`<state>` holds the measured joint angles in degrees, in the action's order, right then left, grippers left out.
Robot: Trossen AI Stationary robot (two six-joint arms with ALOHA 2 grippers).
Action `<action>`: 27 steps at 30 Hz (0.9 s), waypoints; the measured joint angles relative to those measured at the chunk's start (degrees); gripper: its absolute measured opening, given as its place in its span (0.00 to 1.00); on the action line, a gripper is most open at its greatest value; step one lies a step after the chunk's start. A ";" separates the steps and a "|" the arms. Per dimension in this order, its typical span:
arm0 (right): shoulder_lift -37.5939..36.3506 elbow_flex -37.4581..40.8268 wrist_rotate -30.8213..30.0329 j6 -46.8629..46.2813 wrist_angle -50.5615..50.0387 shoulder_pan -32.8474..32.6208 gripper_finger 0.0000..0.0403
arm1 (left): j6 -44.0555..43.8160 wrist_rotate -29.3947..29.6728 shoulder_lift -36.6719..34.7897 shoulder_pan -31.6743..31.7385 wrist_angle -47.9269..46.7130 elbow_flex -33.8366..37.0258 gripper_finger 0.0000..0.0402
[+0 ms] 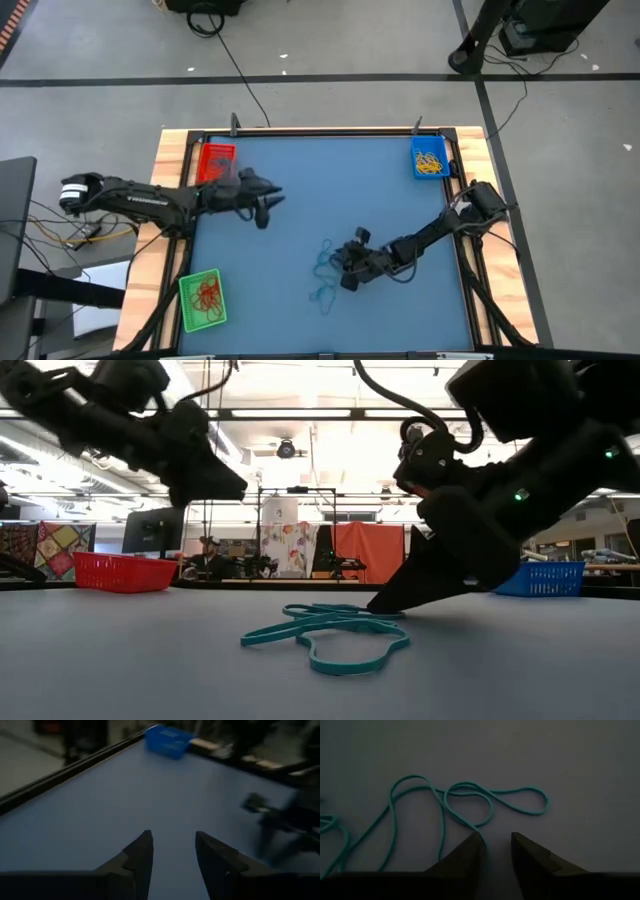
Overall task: Sort rubber bands into baskets
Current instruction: Put the blue rubber band into the red basket
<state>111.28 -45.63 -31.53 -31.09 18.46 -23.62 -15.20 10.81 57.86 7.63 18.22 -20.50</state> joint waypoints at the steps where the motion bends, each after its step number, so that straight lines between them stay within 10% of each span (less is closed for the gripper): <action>1: 0.00 0.25 0.83 0.96 0.87 0.29 0.30 | -0.01 0.00 0.60 -1.41 3.25 1.26 0.38; 12: -0.02 1.06 6.27 10.33 3.57 1.68 0.02 | -1.39 0.05 14.44 -11.11 35.39 9.34 0.38; 27: 0.39 1.28 1.18 27.38 22.93 2.75 0.01 | -2.14 6.82 34.52 -21.34 39.46 0.41 0.38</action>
<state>111.68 -44.36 -30.35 -3.71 41.40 -20.88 -17.34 17.63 92.37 -13.70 57.68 -20.09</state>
